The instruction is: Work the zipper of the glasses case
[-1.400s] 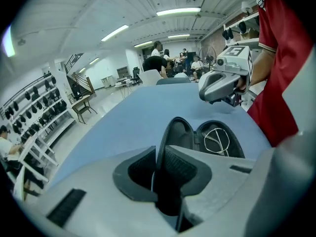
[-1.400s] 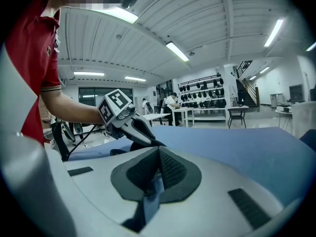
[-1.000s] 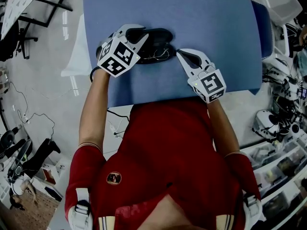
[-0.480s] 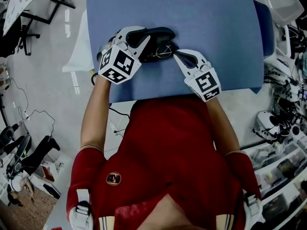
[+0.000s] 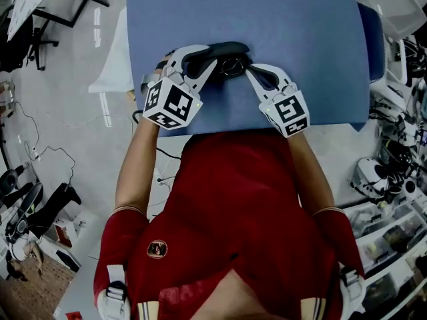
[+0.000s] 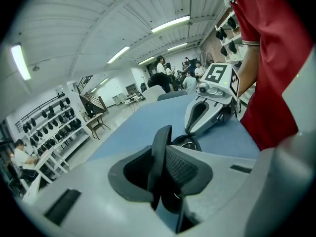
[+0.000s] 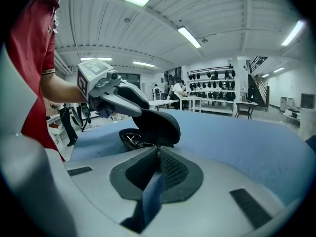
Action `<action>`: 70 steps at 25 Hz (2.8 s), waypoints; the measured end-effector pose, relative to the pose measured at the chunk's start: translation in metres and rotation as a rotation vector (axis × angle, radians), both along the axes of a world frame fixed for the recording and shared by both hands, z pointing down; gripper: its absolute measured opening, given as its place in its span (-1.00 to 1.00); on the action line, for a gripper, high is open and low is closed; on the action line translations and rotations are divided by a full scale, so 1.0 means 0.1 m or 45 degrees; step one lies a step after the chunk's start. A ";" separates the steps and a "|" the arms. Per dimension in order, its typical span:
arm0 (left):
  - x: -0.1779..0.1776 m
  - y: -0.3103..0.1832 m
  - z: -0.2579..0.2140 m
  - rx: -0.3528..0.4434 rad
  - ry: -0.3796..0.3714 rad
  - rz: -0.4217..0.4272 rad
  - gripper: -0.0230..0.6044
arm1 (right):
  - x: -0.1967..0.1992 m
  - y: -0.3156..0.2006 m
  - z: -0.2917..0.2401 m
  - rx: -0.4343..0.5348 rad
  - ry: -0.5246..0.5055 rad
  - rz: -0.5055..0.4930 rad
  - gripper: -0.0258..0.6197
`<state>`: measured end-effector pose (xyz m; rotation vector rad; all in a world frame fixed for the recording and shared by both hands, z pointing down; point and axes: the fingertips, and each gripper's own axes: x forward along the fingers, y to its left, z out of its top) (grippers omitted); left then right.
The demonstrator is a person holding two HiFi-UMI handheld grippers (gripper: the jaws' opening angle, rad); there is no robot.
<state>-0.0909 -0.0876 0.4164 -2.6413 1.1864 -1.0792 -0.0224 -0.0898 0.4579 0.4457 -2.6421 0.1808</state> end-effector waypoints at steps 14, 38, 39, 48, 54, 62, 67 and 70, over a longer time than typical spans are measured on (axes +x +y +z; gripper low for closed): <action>0.17 0.32 0.14 -0.050 0.030 0.019 -0.67 | 0.02 0.06 -0.11 0.158 0.044 -0.161 -0.43; 0.42 0.56 0.24 -0.107 0.036 0.015 -0.62 | -0.15 0.35 0.04 0.881 0.437 -0.803 -0.33; 0.44 0.56 0.23 -0.095 0.024 0.017 -0.59 | -0.15 0.36 0.04 0.897 0.437 -0.815 -0.35; 0.49 0.46 0.36 -0.104 -0.237 0.059 -0.48 | -0.13 0.41 0.04 0.972 0.434 -0.902 -0.39; 0.52 0.42 0.40 -0.108 -0.298 0.025 -0.46 | -0.09 0.44 0.02 0.991 0.409 -0.968 -0.42; 0.55 0.39 0.40 -0.133 -0.265 -0.030 -0.46 | 0.00 0.39 -0.07 0.767 0.290 -1.096 -0.41; 0.60 0.39 0.40 -0.140 -0.229 -0.056 -0.46 | 0.14 0.22 -0.15 0.620 0.241 -1.218 -0.46; 0.62 0.38 0.41 -0.147 -0.216 -0.061 -0.45 | 0.18 0.06 -0.18 0.553 0.233 -1.274 -0.55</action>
